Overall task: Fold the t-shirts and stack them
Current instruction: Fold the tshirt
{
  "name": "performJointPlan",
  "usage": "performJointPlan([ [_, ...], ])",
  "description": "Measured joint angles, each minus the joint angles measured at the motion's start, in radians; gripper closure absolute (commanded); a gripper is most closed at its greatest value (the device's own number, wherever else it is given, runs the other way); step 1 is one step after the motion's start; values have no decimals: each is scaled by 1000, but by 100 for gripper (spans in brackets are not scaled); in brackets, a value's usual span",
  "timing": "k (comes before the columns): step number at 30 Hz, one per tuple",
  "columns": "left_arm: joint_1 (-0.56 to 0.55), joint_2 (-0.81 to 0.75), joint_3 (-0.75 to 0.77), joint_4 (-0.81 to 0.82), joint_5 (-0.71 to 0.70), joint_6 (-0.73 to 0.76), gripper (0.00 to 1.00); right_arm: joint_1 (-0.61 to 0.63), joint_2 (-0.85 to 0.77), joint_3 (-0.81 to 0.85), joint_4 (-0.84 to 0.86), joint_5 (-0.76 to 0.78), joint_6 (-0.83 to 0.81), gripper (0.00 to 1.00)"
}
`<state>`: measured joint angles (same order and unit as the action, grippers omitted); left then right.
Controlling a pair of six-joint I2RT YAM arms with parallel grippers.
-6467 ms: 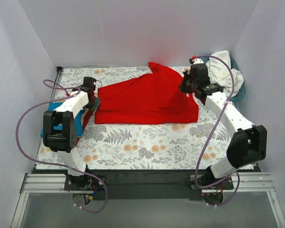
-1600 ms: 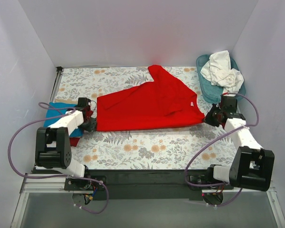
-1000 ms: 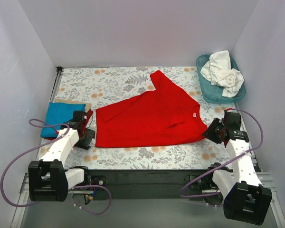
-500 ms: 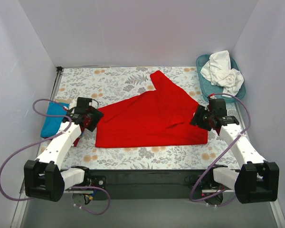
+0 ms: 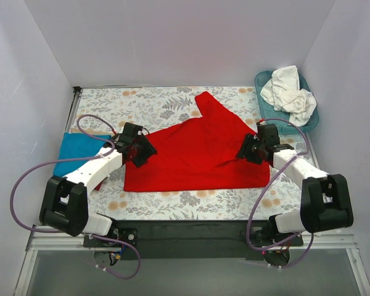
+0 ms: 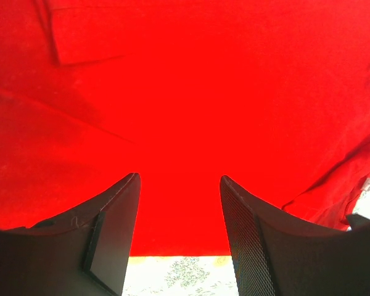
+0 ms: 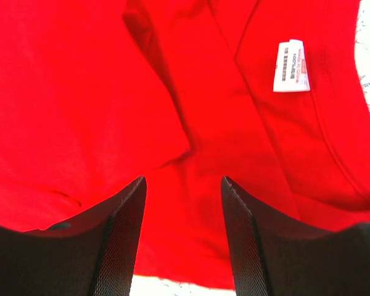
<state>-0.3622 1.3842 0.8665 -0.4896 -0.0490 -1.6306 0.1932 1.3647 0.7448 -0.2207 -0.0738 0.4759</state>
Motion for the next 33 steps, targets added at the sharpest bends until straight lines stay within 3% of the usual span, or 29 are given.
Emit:
performJointPlan([
  [12, 0, 68, 51, 29, 39, 45, 48, 2, 118, 1, 134, -34, 16, 44],
  [21, 0, 100, 61, 30, 41, 49, 48, 10, 168, 5, 168, -65, 37, 71],
  [25, 0, 100, 64, 29, 41, 50, 48, 19, 169, 22, 172, -75, 47, 91],
  [27, 0, 100, 64, 28, 41, 50, 48, 26, 171, 34, 174, -83, 50, 96],
  [33, 0, 100, 64, 27, 41, 53, 48, 59, 201, 71, 200, -94, 56, 99],
])
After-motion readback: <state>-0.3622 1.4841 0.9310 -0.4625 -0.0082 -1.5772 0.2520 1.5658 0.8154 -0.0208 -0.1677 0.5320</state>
